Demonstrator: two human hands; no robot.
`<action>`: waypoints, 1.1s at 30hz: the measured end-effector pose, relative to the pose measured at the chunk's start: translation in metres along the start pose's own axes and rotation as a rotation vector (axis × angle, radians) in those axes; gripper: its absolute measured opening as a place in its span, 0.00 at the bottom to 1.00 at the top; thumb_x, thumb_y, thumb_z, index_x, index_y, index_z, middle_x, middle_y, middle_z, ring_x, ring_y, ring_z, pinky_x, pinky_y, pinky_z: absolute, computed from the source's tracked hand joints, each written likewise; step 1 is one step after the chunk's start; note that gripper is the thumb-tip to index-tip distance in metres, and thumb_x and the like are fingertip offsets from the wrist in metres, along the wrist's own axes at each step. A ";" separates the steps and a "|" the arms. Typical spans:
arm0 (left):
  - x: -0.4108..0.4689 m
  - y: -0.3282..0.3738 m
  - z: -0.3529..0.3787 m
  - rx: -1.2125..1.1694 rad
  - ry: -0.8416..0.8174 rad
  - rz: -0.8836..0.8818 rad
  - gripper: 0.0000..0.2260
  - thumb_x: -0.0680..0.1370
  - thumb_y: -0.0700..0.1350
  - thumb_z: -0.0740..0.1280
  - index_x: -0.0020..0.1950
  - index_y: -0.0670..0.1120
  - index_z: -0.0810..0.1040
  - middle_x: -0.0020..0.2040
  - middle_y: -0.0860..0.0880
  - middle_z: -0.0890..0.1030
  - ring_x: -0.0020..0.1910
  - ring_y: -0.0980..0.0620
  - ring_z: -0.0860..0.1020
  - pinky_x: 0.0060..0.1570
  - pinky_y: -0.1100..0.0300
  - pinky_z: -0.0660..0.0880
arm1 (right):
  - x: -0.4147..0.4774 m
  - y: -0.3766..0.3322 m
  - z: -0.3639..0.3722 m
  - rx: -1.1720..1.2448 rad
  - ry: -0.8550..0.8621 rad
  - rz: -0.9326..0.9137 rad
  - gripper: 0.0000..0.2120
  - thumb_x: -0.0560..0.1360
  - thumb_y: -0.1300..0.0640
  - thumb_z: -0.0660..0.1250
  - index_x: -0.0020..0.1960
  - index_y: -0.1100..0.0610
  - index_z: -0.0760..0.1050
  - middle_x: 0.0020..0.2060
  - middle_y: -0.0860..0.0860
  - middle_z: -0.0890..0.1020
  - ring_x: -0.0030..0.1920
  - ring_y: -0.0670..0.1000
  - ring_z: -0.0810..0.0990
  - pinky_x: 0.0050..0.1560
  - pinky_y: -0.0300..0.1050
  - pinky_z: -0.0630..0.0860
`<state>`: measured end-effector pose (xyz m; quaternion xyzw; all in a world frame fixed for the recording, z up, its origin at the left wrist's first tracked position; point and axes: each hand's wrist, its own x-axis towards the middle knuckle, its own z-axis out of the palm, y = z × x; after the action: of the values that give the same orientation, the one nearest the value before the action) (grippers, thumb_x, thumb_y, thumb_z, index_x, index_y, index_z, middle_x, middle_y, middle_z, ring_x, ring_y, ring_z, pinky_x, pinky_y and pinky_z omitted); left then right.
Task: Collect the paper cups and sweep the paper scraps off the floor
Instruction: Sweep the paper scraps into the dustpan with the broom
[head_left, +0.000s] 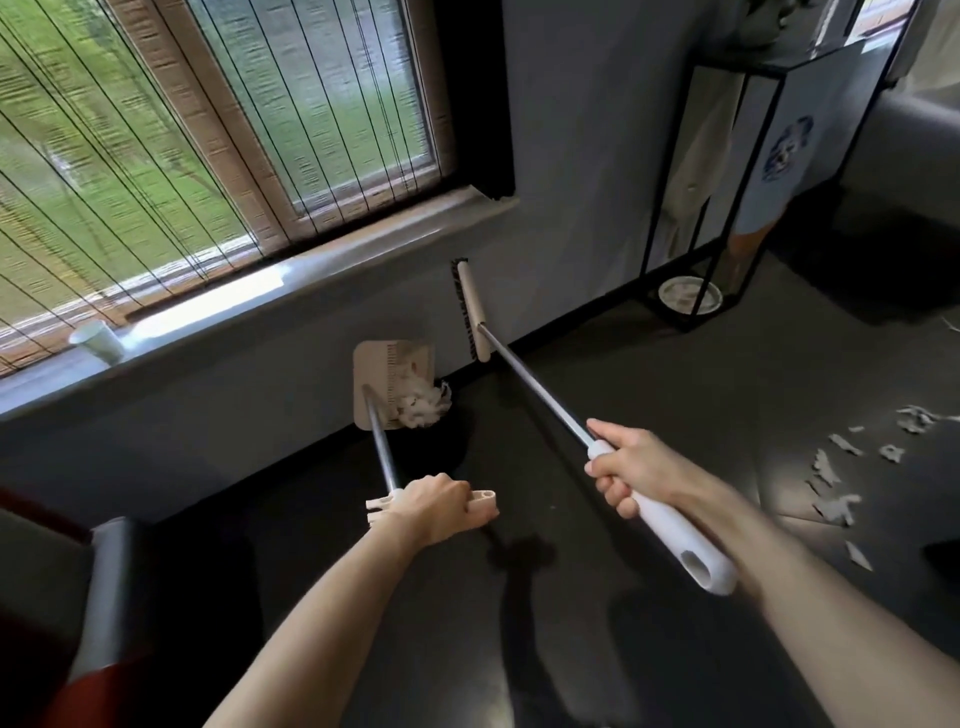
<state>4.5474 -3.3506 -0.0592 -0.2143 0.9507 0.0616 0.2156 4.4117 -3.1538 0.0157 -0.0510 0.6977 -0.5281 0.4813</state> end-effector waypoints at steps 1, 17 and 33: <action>-0.002 0.002 0.001 0.069 0.010 0.013 0.26 0.75 0.66 0.56 0.54 0.47 0.79 0.49 0.44 0.81 0.51 0.42 0.79 0.42 0.56 0.70 | 0.000 -0.002 0.002 -0.006 -0.005 -0.010 0.34 0.77 0.72 0.58 0.77 0.49 0.55 0.28 0.53 0.67 0.17 0.43 0.64 0.17 0.33 0.62; -0.033 -0.013 -0.006 0.376 0.121 0.100 0.28 0.77 0.67 0.53 0.55 0.44 0.74 0.49 0.47 0.82 0.48 0.44 0.81 0.38 0.56 0.69 | -0.002 0.010 0.023 -0.001 -0.071 -0.028 0.34 0.77 0.70 0.58 0.77 0.48 0.54 0.30 0.54 0.68 0.19 0.44 0.65 0.19 0.34 0.64; -0.032 -0.007 0.051 0.397 0.044 0.148 0.27 0.78 0.65 0.53 0.53 0.41 0.74 0.51 0.43 0.82 0.50 0.41 0.81 0.42 0.54 0.71 | 0.016 0.045 0.033 0.066 -0.088 0.039 0.33 0.77 0.70 0.59 0.76 0.48 0.56 0.29 0.53 0.68 0.19 0.44 0.65 0.18 0.35 0.63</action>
<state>4.5963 -3.3335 -0.0914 -0.0984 0.9618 -0.1160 0.2275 4.4467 -3.1659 -0.0292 -0.0450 0.6590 -0.5387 0.5231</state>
